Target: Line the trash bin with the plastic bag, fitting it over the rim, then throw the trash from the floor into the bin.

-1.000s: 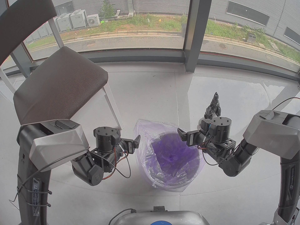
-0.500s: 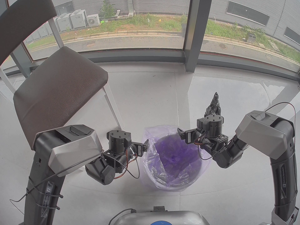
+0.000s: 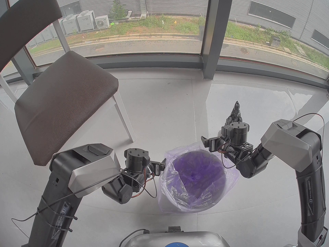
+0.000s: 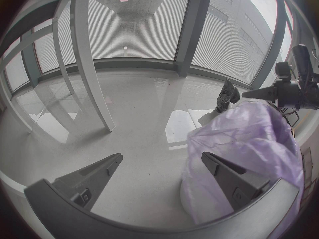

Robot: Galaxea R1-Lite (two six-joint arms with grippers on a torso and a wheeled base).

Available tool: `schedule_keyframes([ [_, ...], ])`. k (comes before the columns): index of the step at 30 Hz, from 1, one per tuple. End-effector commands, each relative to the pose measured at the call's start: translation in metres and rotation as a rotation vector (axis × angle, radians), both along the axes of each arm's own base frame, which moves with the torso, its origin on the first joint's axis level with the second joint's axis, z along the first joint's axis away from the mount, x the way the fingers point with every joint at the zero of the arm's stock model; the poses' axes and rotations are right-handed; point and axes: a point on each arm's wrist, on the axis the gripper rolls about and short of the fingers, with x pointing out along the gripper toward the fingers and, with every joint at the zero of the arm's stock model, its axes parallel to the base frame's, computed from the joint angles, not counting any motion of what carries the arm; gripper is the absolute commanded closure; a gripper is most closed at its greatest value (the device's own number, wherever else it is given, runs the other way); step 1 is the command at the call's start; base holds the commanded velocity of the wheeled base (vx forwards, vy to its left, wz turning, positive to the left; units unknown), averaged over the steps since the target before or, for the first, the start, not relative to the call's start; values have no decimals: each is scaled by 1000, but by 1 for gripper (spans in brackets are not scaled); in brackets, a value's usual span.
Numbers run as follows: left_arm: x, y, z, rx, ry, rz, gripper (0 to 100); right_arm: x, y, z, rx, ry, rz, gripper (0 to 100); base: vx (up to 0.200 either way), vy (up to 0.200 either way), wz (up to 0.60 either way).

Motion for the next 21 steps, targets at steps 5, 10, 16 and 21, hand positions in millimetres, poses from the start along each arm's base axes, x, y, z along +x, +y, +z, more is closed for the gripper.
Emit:
schedule_keyframes([
  [5, 12, 23, 36, -119, -36, 84, 0, 6, 2, 30, 28, -72, -3, 0, 0, 0, 0],
  [10, -18, 33, 67, -180, -63, 57, 0, -23, -3, 65, 3, 3, 4, 0, 0, 0, 0],
  [16, -74, 36, 77, -168, -33, -4, 0, -61, -6, 78, -19, 44, 6, 0, 0, 0, 0],
  [21, -129, 25, 73, -138, 82, -139, 0, -91, -19, 88, -51, 94, 4, 0, 0, 0, 0],
])
